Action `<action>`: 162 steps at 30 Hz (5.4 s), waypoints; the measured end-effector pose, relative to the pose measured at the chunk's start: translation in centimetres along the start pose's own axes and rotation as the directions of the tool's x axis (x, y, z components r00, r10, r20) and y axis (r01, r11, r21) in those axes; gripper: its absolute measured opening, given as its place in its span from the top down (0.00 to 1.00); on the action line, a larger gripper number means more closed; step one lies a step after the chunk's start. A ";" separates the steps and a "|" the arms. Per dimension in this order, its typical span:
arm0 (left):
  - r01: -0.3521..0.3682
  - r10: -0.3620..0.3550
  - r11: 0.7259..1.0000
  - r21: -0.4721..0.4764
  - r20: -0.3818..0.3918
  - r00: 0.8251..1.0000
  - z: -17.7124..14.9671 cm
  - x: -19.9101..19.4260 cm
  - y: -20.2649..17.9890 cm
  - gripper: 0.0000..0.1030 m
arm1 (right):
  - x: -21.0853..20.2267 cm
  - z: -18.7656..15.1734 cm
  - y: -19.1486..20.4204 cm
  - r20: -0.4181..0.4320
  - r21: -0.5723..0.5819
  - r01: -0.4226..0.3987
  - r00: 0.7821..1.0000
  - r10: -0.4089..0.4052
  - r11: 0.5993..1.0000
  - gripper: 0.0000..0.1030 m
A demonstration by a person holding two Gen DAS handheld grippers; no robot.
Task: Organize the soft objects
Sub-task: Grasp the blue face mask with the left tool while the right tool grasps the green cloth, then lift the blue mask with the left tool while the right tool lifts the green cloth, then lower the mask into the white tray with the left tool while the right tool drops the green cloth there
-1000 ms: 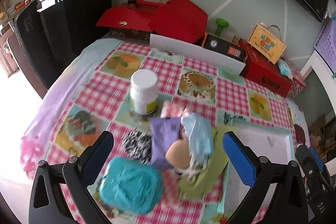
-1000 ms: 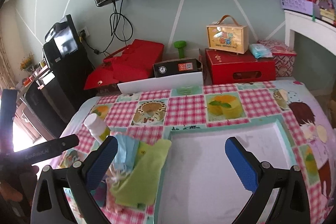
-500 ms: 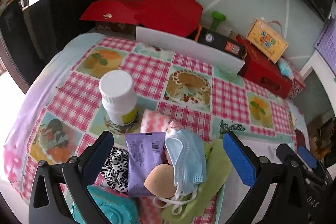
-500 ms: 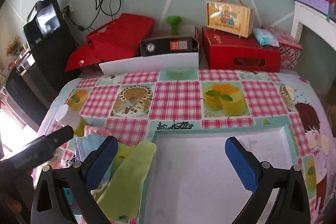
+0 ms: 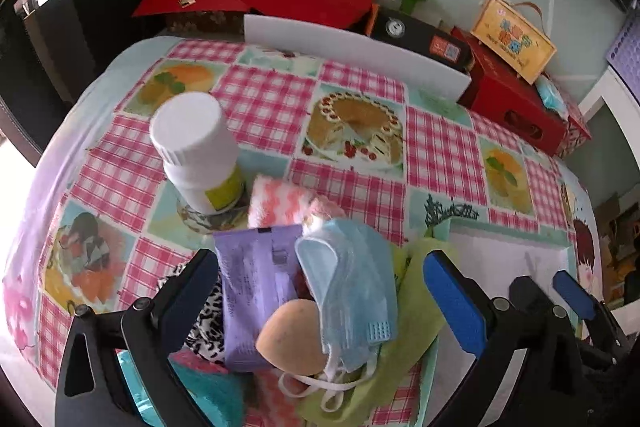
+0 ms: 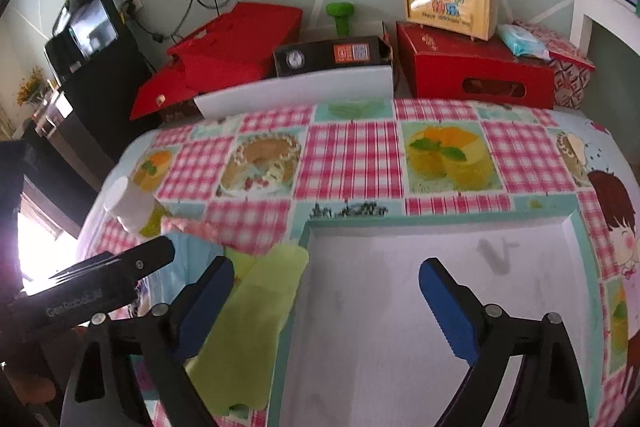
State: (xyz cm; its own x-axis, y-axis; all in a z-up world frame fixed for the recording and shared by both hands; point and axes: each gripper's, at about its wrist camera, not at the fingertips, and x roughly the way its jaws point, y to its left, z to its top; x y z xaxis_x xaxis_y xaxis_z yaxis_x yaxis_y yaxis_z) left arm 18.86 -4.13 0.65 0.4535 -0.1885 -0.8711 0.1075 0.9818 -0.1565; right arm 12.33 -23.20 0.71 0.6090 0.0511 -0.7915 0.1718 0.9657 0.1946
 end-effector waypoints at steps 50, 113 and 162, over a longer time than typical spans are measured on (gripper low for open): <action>0.173 -0.152 0.977 -0.124 0.165 0.975 -0.6 -4.0 4.7 0.92 | 3.5 -4.3 6.9 -0.175 -0.164 -0.189 0.972 0.160 0.968 0.46; 0.169 -0.114 0.974 -0.149 0.323 0.940 -1.1 -9.8 6.7 0.92 | -4.4 -0.4 4.2 0.056 -0.014 -0.476 0.878 0.476 0.880 0.97; 0.282 -0.344 0.887 0.366 0.115 0.932 -5.3 -4.7 -14.4 0.91 | -12.6 -0.9 -17.8 0.302 0.418 -0.024 0.946 -0.114 0.908 0.97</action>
State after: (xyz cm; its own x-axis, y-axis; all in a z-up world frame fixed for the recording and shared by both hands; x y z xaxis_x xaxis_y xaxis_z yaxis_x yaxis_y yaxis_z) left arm 10.53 -17.28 4.55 0.4876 -0.5161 -0.7042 0.5473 0.8091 -0.2139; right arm 0.91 -40.76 6.74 0.7905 -0.1389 -0.5965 0.4654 0.7693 0.4376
